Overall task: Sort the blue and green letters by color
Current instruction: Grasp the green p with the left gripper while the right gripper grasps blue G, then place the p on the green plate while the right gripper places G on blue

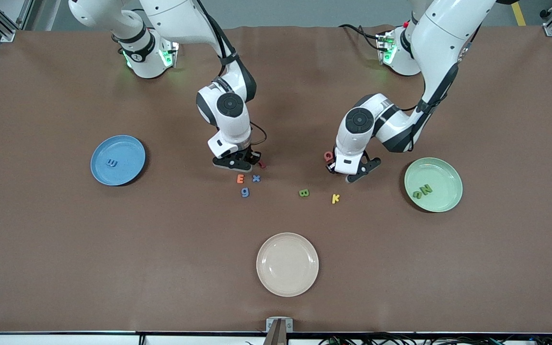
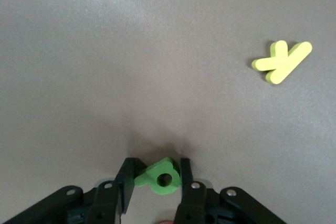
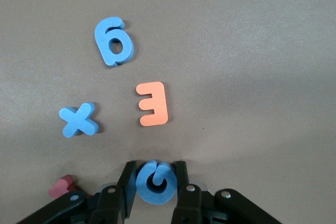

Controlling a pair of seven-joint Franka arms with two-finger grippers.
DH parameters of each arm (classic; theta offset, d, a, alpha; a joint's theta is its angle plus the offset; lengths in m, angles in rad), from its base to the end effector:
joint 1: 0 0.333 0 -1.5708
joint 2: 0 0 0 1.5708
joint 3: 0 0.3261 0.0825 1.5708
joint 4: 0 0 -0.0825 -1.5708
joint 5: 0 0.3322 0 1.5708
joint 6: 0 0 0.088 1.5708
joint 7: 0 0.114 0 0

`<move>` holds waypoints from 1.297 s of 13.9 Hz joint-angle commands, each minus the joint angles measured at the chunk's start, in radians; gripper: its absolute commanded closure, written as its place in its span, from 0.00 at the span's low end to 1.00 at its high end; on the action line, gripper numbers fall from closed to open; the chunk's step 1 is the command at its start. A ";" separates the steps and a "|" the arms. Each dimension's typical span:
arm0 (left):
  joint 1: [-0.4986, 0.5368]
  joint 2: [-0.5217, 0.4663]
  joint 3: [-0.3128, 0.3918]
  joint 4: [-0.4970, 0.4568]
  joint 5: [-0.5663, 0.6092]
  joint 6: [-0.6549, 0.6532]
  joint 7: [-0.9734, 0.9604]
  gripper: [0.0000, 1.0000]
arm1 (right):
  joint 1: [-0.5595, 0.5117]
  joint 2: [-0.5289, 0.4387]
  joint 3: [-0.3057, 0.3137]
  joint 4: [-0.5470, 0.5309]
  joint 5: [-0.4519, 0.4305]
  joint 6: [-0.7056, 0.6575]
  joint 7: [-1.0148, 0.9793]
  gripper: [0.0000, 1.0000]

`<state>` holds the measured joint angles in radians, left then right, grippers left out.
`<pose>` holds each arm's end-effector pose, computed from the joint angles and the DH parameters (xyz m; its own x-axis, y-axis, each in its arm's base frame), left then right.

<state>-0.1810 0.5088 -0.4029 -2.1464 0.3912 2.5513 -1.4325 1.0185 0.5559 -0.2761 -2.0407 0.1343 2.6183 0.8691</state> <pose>0.4495 -0.2976 0.2211 0.8482 0.5297 0.0044 0.5294 -0.8475 -0.0390 0.4224 0.3938 0.2244 0.9766 -0.1964 0.0879 -0.1978 -0.9802 0.0075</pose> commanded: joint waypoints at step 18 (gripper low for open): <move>0.472 -0.150 -0.005 -0.020 0.017 -0.128 0.691 0.65 | -0.557 -0.447 -0.032 -0.441 -0.048 -0.134 -0.872 1.00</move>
<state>0.2827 0.3596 -0.3987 -2.1583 0.3922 2.4226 -0.7679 0.5121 0.1508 -0.3250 -2.4083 0.0966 2.4277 0.0556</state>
